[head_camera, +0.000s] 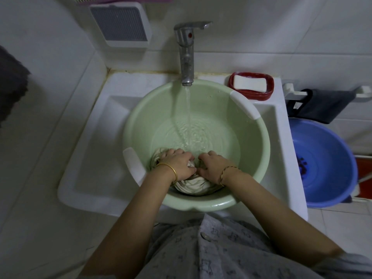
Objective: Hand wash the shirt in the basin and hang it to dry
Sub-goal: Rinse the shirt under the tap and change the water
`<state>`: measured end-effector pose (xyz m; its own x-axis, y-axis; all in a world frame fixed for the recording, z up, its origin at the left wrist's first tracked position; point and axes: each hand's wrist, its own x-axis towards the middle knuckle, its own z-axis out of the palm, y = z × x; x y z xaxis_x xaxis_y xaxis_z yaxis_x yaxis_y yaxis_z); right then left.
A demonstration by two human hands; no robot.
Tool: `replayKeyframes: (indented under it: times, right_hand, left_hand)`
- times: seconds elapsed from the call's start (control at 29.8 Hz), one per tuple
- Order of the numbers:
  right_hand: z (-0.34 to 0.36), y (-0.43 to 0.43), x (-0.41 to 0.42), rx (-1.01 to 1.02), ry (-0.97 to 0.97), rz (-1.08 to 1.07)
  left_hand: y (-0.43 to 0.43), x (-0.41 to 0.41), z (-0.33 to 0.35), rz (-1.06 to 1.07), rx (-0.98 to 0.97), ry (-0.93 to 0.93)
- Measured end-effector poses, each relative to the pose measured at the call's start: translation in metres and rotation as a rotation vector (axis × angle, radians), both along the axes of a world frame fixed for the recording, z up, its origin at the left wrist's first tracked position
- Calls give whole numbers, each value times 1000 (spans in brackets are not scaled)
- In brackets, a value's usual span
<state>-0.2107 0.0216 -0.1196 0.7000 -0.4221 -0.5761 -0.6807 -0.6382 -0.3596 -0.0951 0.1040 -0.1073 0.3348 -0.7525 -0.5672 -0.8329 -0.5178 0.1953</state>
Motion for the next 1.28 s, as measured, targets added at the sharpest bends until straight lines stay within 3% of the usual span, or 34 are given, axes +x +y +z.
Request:
replayKeyframes:
  times: [1.28]
  right_hand:
    - [1,0,1,3,0,-3]
  left_hand:
    - [0,0,-1,-10,9,-10]
